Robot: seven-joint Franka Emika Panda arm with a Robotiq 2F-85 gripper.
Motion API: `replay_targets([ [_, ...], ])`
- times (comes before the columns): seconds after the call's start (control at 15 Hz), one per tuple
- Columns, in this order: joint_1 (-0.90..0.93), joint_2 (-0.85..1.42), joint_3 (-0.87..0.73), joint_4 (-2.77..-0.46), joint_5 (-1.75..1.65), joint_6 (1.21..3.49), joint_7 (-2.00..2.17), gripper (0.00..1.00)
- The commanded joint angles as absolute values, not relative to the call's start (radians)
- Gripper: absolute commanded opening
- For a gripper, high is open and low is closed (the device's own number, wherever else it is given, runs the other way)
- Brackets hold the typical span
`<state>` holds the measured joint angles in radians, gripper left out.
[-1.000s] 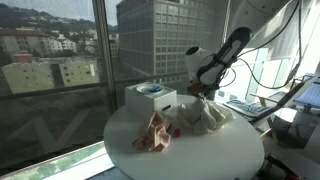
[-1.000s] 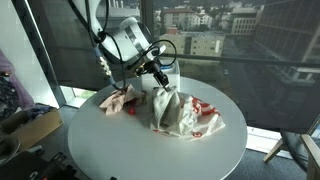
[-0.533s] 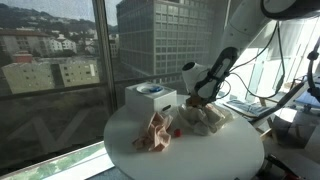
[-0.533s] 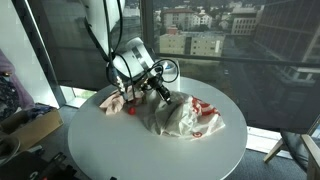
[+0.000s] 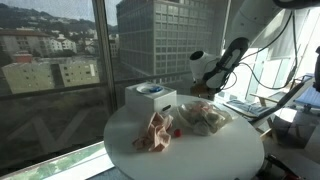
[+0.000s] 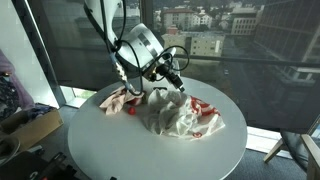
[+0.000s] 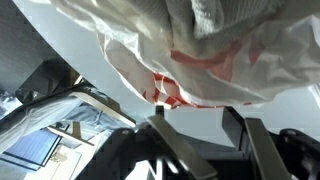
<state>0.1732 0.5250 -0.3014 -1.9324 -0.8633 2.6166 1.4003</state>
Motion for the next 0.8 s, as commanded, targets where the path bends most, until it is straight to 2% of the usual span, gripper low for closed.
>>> replay_targets([
  [0.0, 0.109, 0.365, -0.19, -2.055, -0.767, 2.646, 1.301, 0.95],
  [0.13, 0.098, 0.36, -0.128, -2.094, -0.682, 2.667, 1.22, 1.0],
  [0.53, 0.124, 0.44, 0.007, -2.169, -0.437, 2.737, 0.925, 1.0],
  [0.73, 0.184, 0.511, -0.002, -2.135, -0.387, 2.738, 0.805, 1.0],
])
